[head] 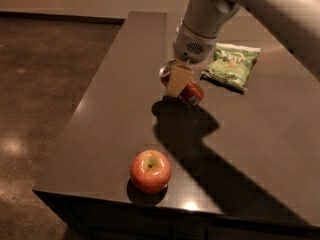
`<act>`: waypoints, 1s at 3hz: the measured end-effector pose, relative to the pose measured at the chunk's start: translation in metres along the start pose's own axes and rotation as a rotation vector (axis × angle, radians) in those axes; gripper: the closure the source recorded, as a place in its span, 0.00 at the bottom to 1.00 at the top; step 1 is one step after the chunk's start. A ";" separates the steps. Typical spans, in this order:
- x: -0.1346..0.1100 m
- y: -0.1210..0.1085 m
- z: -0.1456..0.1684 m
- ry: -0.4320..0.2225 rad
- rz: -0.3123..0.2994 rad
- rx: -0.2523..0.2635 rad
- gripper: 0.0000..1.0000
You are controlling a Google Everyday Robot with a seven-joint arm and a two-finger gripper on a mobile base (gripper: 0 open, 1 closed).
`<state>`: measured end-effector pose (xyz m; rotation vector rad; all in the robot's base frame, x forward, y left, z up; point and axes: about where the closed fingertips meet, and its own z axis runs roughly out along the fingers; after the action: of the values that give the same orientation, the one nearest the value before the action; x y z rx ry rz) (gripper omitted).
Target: Knock coke can over
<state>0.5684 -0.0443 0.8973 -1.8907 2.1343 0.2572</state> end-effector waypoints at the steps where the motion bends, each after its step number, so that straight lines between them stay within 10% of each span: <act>1: -0.008 0.009 0.004 0.044 -0.047 -0.022 0.82; 3: -0.016 0.016 0.019 0.101 -0.092 -0.063 0.35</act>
Offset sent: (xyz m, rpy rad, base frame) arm -0.0197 0.0230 -0.0129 -0.1318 0.0629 0.1272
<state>0.5556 -0.0214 0.8838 -2.0728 2.1181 0.2164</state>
